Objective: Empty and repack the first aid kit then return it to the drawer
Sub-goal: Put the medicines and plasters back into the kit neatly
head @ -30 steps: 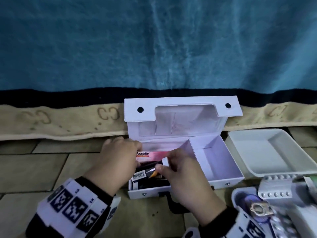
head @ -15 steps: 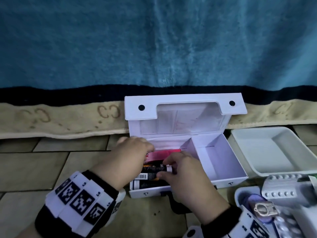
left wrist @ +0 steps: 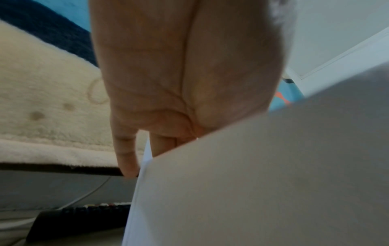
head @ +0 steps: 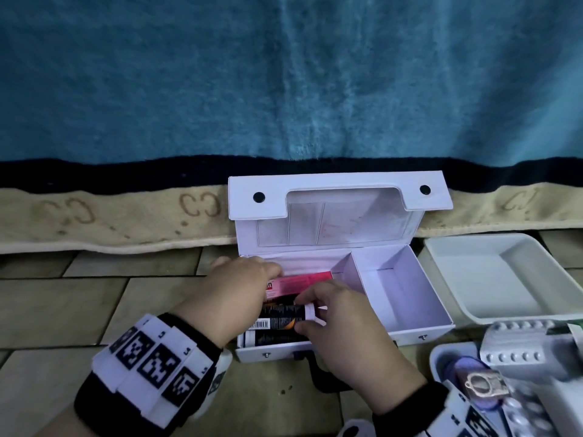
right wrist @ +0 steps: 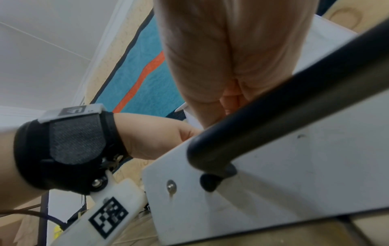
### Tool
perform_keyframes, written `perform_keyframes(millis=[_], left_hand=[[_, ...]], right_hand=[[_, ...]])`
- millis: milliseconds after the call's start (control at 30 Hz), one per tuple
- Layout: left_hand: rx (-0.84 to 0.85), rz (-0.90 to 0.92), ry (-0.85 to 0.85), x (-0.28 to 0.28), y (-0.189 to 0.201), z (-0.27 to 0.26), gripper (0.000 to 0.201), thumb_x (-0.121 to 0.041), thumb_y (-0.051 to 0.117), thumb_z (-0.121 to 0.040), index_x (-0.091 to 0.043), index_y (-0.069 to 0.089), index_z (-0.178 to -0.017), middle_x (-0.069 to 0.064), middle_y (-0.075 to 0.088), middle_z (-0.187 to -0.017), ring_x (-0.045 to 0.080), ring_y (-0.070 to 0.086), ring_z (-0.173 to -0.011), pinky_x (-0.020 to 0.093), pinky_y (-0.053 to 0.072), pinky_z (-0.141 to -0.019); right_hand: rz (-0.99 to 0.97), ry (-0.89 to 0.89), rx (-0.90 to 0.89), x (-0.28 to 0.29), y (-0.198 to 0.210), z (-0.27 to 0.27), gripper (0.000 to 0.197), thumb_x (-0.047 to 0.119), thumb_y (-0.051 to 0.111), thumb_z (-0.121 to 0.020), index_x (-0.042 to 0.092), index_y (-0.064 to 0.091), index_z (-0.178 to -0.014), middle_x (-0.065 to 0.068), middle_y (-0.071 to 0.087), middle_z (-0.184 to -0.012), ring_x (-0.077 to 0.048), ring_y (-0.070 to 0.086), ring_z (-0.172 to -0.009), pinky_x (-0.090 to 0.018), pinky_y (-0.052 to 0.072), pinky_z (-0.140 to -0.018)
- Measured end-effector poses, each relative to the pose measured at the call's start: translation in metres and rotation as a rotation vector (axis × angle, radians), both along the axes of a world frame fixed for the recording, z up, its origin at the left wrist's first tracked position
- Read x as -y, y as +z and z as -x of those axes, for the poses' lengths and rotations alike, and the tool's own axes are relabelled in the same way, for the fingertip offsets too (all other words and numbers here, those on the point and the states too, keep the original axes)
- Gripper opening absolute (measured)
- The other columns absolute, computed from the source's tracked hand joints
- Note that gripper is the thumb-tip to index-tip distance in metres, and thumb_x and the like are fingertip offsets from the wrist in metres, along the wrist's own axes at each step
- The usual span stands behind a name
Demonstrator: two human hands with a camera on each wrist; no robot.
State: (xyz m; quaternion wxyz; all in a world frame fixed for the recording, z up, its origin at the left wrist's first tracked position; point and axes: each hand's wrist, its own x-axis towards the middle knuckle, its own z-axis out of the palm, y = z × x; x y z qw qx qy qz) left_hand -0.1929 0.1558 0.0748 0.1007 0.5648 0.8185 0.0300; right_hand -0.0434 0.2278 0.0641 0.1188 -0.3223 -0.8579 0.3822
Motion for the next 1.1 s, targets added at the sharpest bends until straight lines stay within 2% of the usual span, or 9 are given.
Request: perform_keyframes(millis=[100, 167, 267, 367, 500, 667, 833, 967, 1100], left_hand=[[0.015, 0.050, 0.005, -0.004, -0.003, 0.001, 0.047, -0.013, 0.051, -0.093, -0.037, 0.044, -0.133, -0.009, 0.049, -0.133, 0.013, 0.045, -0.125, 0.034, 0.034, -0.103], [0.017, 0.067, 0.005, -0.006, -0.003, 0.002, 0.047, -0.012, 0.053, -0.092, -0.037, 0.047, -0.131, -0.010, 0.052, -0.134, 0.013, 0.045, -0.126, 0.035, 0.034, -0.106], [0.021, 0.085, 0.015, -0.008, -0.003, 0.006, 0.047, -0.011, 0.054, -0.091, -0.039, 0.049, -0.129, -0.011, 0.055, -0.132, 0.013, 0.045, -0.127, 0.037, 0.033, -0.107], [0.048, 0.090, 0.035, -0.010, -0.002, 0.009, 0.044, -0.012, 0.055, -0.091, -0.040, 0.053, -0.125, -0.009, 0.059, -0.127, 0.013, 0.049, -0.123, 0.032, 0.038, -0.102], [0.044, 0.102, 0.019, -0.010, 0.000, 0.010, 0.038, -0.017, 0.058, -0.090, -0.038, 0.056, -0.122, -0.008, 0.061, -0.125, 0.014, 0.054, -0.118, 0.027, 0.043, -0.097], [0.013, 0.115, -0.016, -0.009, -0.003, 0.010, 0.043, -0.016, 0.055, -0.092, -0.039, 0.051, -0.128, -0.009, 0.058, -0.130, 0.013, 0.050, -0.123, 0.030, 0.038, -0.102], [0.064, 0.076, -0.038, -0.003, -0.007, 0.011, 0.044, -0.016, 0.055, -0.093, -0.038, 0.050, -0.131, -0.006, 0.056, -0.130, 0.015, 0.049, -0.122, 0.026, 0.038, -0.101], [0.072, 0.026, -0.060, 0.001, -0.012, 0.013, 0.047, -0.014, 0.054, -0.093, -0.038, 0.049, -0.134, -0.009, 0.055, -0.130, 0.012, 0.047, -0.123, 0.025, 0.036, -0.103], [0.101, -0.019, -0.034, -0.001, -0.019, 0.019, 0.050, -0.013, 0.057, -0.091, -0.042, 0.050, -0.131, -0.015, 0.056, -0.125, 0.013, 0.049, -0.120, 0.025, 0.035, -0.100]], right_hand=[[0.027, -0.008, -0.026, 0.000, 0.001, 0.000, 0.026, 0.009, 0.071, -0.077, 0.031, 0.064, -0.088, 0.019, 0.049, -0.089, -0.006, 0.057, -0.090, -0.013, 0.044, -0.082], [0.035, -0.023, -0.059, -0.001, 0.000, 0.001, 0.037, 0.005, 0.071, -0.076, 0.038, 0.055, -0.073, 0.020, 0.050, -0.087, -0.006, 0.056, -0.090, -0.018, 0.046, -0.086], [0.054, -0.027, -0.089, 0.000, -0.001, 0.001, 0.045, 0.002, 0.071, -0.075, 0.041, 0.049, -0.067, 0.019, 0.052, -0.088, -0.007, 0.057, -0.093, -0.025, 0.048, -0.090], [0.067, -0.016, -0.098, 0.001, -0.003, 0.001, 0.046, 0.003, 0.071, -0.076, 0.043, 0.050, -0.069, 0.019, 0.053, -0.089, -0.009, 0.059, -0.094, -0.027, 0.049, -0.091], [0.070, -0.027, -0.120, 0.001, -0.006, 0.002, 0.033, 0.005, 0.071, -0.077, 0.036, 0.059, -0.078, 0.016, 0.048, -0.094, -0.009, 0.058, -0.093, -0.028, 0.049, -0.092], [0.058, -0.013, -0.094, -0.001, -0.004, -0.001, 0.026, 0.010, 0.073, -0.074, 0.030, 0.065, -0.089, 0.014, 0.047, -0.093, -0.008, 0.058, -0.091, -0.028, 0.051, -0.088], [0.014, 0.019, -0.038, 0.001, 0.000, -0.004, 0.027, 0.011, 0.067, -0.072, 0.034, 0.059, -0.085, 0.015, 0.044, -0.093, -0.006, 0.055, -0.091, -0.022, 0.049, -0.089], [0.008, 0.012, -0.029, 0.002, -0.002, -0.002, 0.025, 0.012, 0.071, -0.074, 0.028, 0.065, -0.092, 0.012, 0.045, -0.097, -0.008, 0.056, -0.095, -0.023, 0.048, -0.092], [0.003, 0.004, -0.036, 0.001, -0.004, 0.000, 0.025, 0.012, 0.072, -0.075, 0.025, 0.066, -0.096, 0.010, 0.044, -0.100, -0.010, 0.057, -0.096, -0.025, 0.048, -0.093]])
